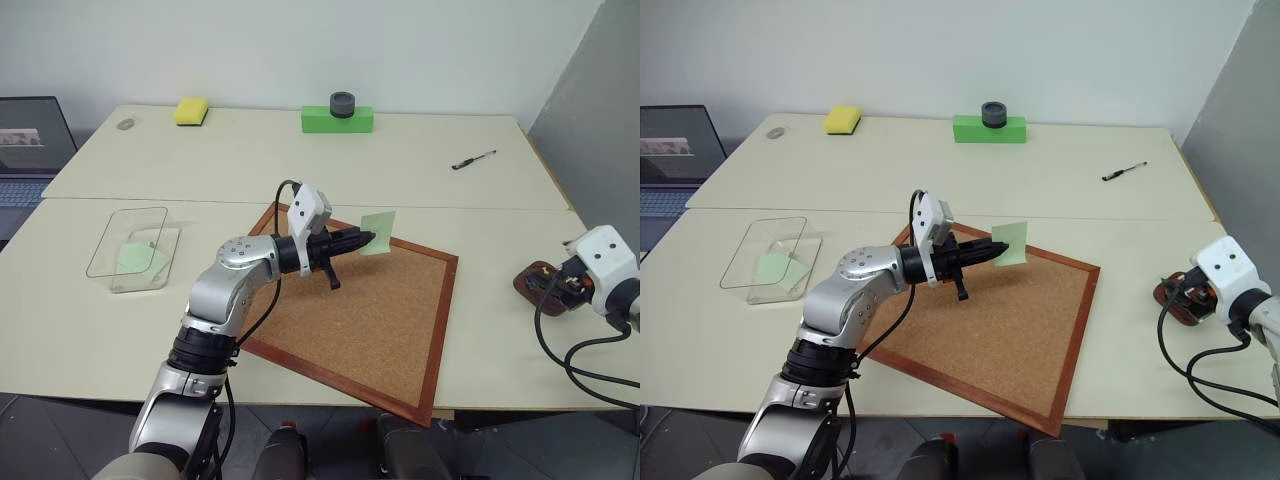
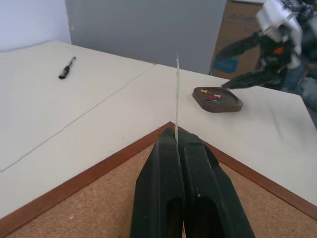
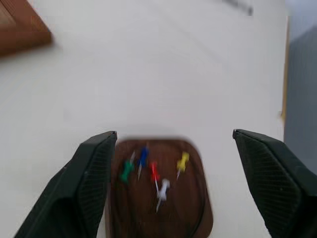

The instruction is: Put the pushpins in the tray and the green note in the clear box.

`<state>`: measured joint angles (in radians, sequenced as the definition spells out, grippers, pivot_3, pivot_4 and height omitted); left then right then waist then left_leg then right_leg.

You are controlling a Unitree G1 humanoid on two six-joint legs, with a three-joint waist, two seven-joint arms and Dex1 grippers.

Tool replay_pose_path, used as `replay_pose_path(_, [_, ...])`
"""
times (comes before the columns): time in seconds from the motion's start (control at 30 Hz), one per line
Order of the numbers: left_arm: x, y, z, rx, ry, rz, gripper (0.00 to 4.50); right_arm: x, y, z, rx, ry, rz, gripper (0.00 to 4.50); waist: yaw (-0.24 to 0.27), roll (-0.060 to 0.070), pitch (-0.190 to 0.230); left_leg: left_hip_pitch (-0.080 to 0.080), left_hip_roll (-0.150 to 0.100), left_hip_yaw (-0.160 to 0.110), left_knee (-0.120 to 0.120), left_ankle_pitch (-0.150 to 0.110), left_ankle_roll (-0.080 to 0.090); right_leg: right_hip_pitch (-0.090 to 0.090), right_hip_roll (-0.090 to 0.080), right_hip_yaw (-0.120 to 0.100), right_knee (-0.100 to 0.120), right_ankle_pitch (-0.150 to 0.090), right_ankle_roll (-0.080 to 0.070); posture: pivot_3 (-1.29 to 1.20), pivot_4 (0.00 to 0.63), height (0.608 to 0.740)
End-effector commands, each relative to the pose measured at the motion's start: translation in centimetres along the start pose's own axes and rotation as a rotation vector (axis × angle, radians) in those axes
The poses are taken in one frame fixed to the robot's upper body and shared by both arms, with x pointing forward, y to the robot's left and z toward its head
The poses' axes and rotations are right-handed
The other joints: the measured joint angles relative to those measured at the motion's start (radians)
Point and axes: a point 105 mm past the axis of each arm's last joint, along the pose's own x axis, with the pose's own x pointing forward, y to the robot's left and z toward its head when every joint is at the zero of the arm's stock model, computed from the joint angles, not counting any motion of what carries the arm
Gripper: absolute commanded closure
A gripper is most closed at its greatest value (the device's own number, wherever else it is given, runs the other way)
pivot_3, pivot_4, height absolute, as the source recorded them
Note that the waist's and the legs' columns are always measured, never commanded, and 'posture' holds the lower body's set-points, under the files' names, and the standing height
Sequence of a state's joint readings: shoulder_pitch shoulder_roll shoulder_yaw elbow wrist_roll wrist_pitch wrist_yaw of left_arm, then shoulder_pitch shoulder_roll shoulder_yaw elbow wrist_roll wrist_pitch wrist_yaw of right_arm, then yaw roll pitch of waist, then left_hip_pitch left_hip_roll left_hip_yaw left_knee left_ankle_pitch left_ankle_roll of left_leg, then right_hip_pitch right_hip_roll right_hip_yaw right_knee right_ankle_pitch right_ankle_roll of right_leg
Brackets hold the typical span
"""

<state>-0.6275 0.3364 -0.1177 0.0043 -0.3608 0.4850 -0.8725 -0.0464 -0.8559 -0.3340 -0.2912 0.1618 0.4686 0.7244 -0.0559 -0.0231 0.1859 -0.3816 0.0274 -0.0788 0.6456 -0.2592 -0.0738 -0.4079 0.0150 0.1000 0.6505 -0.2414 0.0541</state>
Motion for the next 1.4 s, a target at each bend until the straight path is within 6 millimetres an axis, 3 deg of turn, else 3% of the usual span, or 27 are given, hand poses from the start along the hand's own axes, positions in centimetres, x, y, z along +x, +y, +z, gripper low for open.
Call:
replay_pose_path(0.03, [-1.1,2.8,2.5,0.092,-0.018,0.173,4.50,0.3,2.9,6.2,-0.048,-0.264,0.158,0.67,-0.003,0.000,0.000,0.000,0.000,0.000,0.000,0.000,0.000,0.000,0.000,0.000,0.000,0.000,0.000,0.00,0.150,0.740])
replay_pose_path(0.1, [-2.2,4.0,3.0,0.117,-0.006,0.252,4.50,0.9,4.0,8.7,-0.033,-0.371,0.206,0.67,-0.012,0.000,0.000,0.001,0.000,0.000,0.000,0.000,0.000,0.000,0.000,0.000,0.000,0.000,0.000,0.00,0.150,0.740])
replay_pose_path(0.23, [-6.2,5.5,3.2,0.241,0.090,0.400,4.50,2.2,8.1,14.5,0.004,-0.576,0.420,0.67,-0.025,0.000,0.000,0.002,0.001,0.000,0.000,0.000,0.000,0.000,0.001,0.000,0.001,0.001,0.000,0.00,0.150,0.740])
replay_pose_path(0.37, [-9.7,6.4,3.5,0.354,0.193,0.510,4.50,3.0,10.6,17.5,0.026,-0.672,0.553,0.67,-0.024,0.000,0.001,0.000,0.001,-0.001,-0.001,0.000,0.000,-0.001,0.000,-0.001,0.002,0.000,0.000,0.00,0.150,0.740])
replay_pose_path(0.47, [-14.0,8.4,4.6,0.423,0.270,0.696,4.50,4.3,12.6,19.0,0.013,-0.704,0.652,0.67,-0.020,-0.001,0.001,-0.002,0.001,-0.001,-0.001,0.000,0.000,-0.002,0.000,-0.001,0.001,0.000,0.000,0.00,0.150,0.740])
replay_pose_path(0.67, [-20.4,10.1,4.3,0.511,0.465,0.878,4.50,6.2,14.5,20.7,-0.031,-0.736,0.729,0.67,-0.017,-0.001,0.002,-0.002,0.001,-0.001,-0.001,0.000,0.000,-0.003,0.000,-0.003,0.000,0.000,-0.001,0.00,0.150,0.740])
replay_pose_path(0.97, [-26.1,10.3,0.1,0.454,0.674,0.972,4.50,7.2,16.2,22.0,-0.062,-0.771,0.787,0.67,-0.016,0.000,0.002,-0.002,0.002,0.000,-0.001,0.000,0.000,-0.007,-0.001,-0.002,0.007,-0.002,-0.003,0.00,0.150,0.740])
replay_pose_path(1.13, [-28.3,10.8,-0.1,0.463,0.708,1.043,4.50,7.2,16.8,21.8,-0.069,-0.765,0.818,0.67,-0.012,-0.001,0.002,-0.004,0.002,-0.001,-0.001,0.000,0.000,-0.013,0.000,-0.003,0.014,-0.003,-0.006,0.00,0.150,0.740])
replay_pose_path(1.4, [-30.2,11.6,-0.2,0.512,0.766,1.087,4.50,7.0,17.5,21.4,-0.086,-0.749,0.854,0.67,-0.013,-0.001,0.002,-0.004,0.002,0.000,-0.001,0.000,0.000,-0.013,0.000,-0.003,0.014,-0.003,-0.006,0.00,0.150,0.740])
